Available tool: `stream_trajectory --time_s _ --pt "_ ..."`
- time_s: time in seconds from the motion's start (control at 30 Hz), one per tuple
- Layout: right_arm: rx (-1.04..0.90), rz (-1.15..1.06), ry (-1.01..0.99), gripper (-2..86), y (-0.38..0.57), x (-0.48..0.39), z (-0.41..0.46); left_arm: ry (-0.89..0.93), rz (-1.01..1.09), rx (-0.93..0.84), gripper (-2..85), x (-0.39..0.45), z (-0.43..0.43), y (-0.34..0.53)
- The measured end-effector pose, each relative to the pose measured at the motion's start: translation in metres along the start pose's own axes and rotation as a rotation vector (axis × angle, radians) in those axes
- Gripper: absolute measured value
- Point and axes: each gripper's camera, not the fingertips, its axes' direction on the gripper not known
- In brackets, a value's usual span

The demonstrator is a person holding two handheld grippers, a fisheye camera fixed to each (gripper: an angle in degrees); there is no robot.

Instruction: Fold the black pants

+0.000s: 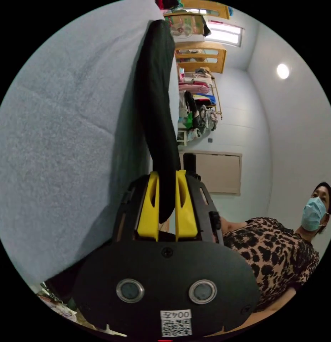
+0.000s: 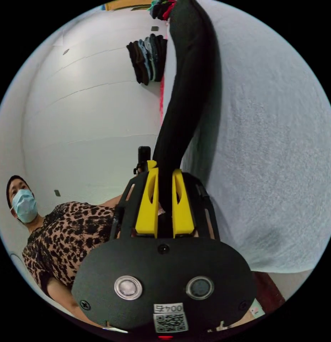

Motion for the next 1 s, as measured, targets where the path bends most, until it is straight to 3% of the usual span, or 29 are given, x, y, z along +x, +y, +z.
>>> stream_trajectory --time_s 0.4,0.77,1.0 --pt "-0.052 -0.237 0.214 6.2 0.045 -0.086 0.009 -0.044 0.070 0.055 7.2 0.077 -0.017 0.063" --pt "-0.106 -0.047 0.188 6.3 0.194 -0.098 0.095 -0.100 0.001 -0.150 7.1 0.095 -0.032 0.198" --pt "-0.090 -0.068 0.196 6.2 0.219 -0.117 0.117 -0.184 0.061 -0.190 7.3 0.128 -0.043 0.232"
